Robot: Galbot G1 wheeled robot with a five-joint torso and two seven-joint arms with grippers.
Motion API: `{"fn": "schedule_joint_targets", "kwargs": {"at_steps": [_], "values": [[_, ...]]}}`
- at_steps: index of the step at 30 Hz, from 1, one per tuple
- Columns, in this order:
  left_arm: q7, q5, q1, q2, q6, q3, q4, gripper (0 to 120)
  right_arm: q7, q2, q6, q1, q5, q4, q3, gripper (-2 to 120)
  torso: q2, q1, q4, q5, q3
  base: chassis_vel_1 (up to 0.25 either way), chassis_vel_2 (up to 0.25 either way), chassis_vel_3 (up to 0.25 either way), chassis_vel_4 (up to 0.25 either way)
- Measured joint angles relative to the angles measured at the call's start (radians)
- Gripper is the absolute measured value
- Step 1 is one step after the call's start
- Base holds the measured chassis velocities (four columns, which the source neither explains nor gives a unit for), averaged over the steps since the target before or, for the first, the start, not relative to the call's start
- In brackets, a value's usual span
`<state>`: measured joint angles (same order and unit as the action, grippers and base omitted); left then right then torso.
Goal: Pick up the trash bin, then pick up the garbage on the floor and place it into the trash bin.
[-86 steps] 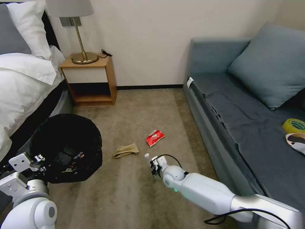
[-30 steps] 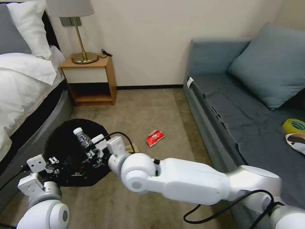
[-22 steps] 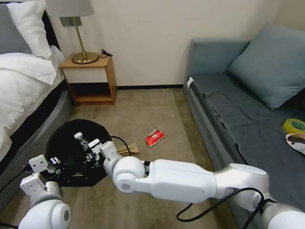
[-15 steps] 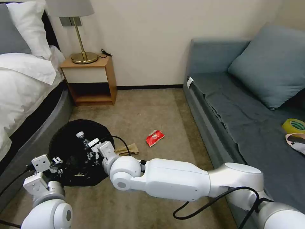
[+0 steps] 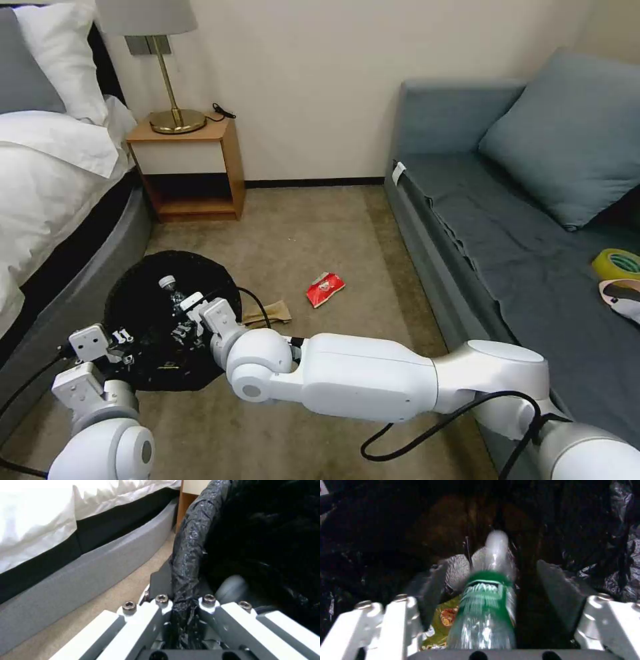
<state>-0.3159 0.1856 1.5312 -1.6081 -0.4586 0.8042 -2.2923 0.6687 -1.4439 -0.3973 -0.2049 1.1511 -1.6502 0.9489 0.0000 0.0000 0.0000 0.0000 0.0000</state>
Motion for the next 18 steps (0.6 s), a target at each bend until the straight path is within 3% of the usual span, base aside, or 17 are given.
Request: {"fn": "schedule_joint_targets", "kwargs": {"at_steps": [3, 7, 18], "values": [[-0.001, -0.003, 0.0, 0.0, 0.001, -0.003, 0.0, 3, -0.001, 0.003, 0.0, 0.0, -0.006, -0.001, -0.003, 88, 0.0, 0.0, 0.0, 0.0, 0.0, 0.0, 0.0, 0.0, 0.0], [-0.001, -0.003, 0.001, 0.0, 0.003, -0.003, 0.0, 3, -0.002, 0.007, 0.0, 0.0, -0.018, -0.007, -0.014, 98, 0.0, 0.0, 0.0, 0.0, 0.0, 0.0, 0.0, 0.0, 0.0], [-0.003, 0.005, -0.001, 0.0, 0.003, 0.015, -0.001, 3, -0.049, 0.112, 0.019, 0.017, -0.123, -0.121, -0.159, 100, 0.0, 0.0, 0.0, 0.0002, 0.0, 0.0, 0.0, 0.0, 0.0]]}}
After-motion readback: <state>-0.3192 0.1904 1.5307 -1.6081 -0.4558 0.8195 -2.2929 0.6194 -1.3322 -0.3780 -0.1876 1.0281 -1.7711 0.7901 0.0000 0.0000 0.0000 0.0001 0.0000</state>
